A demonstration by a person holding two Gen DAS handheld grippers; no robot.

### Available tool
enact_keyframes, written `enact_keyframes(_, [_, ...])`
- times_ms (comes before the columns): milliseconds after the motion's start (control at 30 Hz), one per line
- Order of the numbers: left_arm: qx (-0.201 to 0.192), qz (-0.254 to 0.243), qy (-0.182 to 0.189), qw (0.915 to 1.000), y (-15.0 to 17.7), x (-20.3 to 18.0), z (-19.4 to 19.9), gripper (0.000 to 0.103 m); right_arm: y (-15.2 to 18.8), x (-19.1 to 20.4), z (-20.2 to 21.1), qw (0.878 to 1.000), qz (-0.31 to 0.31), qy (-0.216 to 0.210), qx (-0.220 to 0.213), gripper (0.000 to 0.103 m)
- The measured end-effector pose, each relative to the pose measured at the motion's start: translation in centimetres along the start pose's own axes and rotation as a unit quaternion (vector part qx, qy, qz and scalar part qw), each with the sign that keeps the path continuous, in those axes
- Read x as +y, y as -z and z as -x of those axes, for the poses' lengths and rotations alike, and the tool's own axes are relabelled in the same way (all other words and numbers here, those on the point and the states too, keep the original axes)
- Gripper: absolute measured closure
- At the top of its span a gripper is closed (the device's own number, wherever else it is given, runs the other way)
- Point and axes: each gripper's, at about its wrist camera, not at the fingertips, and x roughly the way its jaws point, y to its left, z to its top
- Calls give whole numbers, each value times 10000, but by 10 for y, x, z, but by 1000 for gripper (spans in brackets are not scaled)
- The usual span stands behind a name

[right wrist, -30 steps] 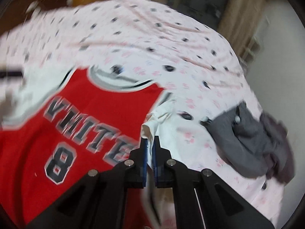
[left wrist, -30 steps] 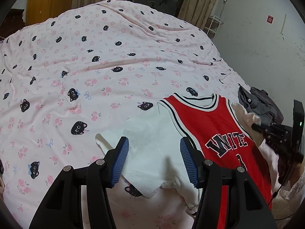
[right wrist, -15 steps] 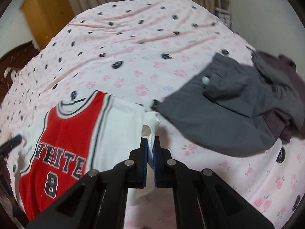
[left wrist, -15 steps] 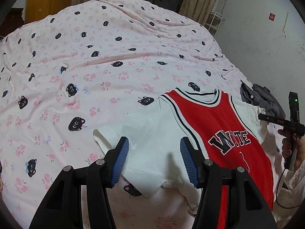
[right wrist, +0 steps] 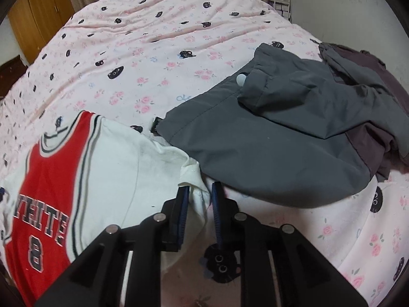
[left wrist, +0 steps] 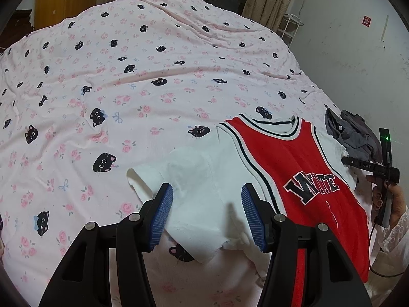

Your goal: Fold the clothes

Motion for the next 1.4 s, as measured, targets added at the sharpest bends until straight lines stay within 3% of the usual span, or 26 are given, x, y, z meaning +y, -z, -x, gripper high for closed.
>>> enact_keyframes(300, [73,62,-43,9999,11,7,7,52,6,-24,18,9980,-217,583,-97,75])
enact_keyframes(500, [214,204,395,9988,48,-7,39,51,30,-32,65,9971,-209,-728,-80,74])
enact_keyframes(700, [429,24,348,9985,108,-47,77,50,74,-25,102,9791,-67,-2014,286,74])
enact_keyframes(800, [517,-120,169,9984,135,-65,91,50,102,-17,108,9747,79,-2176,506,74])
enact_keyframes(1000, [638,58,-97,9979,183,-83,104,50,157,-4,119,9657,385,-2381,958,73])
enact_keyframes(1133, [674,-351,-518,9958,206,-103,109,50,188,-7,125,9635,417,-2387,1137,73])
enact_keyframes(1233, [596,-569,-548,9951,217,-116,113,50,205,-7,128,9659,504,-2234,1206,73])
enact_keyframes(1400, [479,-684,-259,9962,224,-132,110,50,219,-3,130,9675,655,-2115,1225,73])
